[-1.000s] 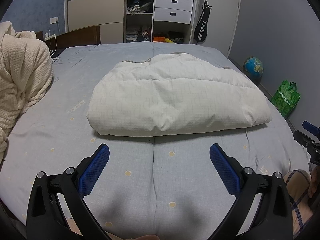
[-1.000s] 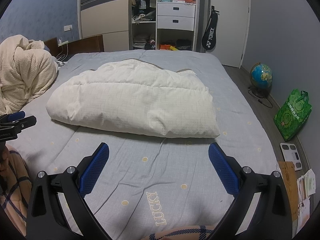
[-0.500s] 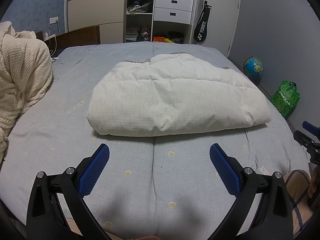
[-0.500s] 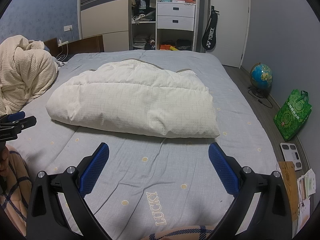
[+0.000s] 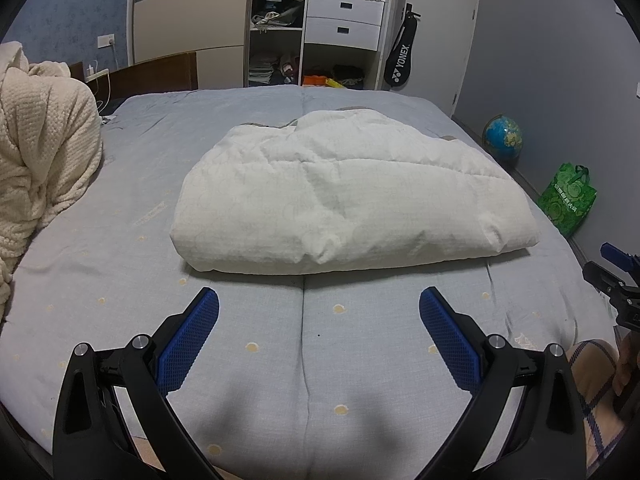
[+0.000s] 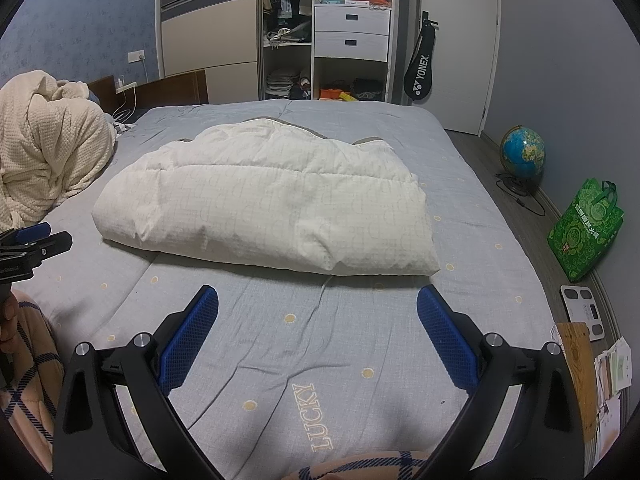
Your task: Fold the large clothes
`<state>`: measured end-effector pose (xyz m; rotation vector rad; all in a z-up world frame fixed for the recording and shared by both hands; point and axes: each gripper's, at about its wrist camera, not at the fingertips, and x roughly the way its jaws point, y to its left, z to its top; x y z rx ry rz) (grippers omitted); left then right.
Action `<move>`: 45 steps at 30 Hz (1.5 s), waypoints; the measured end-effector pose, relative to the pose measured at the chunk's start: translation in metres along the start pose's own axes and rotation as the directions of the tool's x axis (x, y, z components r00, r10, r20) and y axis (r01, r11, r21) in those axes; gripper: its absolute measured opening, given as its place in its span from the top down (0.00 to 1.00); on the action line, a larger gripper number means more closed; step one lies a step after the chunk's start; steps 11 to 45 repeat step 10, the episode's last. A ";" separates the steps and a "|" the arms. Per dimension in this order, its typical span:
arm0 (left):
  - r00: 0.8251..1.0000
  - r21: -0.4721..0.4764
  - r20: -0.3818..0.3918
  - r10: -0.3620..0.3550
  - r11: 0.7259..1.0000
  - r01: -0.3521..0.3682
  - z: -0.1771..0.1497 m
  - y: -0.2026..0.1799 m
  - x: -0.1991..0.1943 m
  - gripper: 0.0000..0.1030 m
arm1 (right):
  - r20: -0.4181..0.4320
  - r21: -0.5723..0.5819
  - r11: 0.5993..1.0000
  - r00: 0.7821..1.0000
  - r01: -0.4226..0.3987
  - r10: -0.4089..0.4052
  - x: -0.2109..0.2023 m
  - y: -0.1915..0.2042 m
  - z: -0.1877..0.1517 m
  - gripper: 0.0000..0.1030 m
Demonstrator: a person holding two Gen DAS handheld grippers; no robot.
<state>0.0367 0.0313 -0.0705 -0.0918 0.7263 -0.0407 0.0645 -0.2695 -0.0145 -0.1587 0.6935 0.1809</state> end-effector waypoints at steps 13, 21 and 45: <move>1.000 -0.004 -0.004 0.008 1.000 -0.008 0.000 0.000 -0.001 0.06 | 0.000 0.000 1.000 1.000 0.000 0.000 0.000 0.000 0.000 0.07; 1.000 -0.004 -0.004 0.008 1.000 -0.008 0.000 0.000 -0.001 0.06 | 0.000 0.000 1.000 1.000 0.000 0.000 0.000 0.000 0.000 0.07; 1.000 -0.004 -0.004 0.008 1.000 -0.008 0.000 0.000 -0.001 0.06 | 0.000 0.000 1.000 1.000 0.000 0.000 0.000 0.000 0.000 0.07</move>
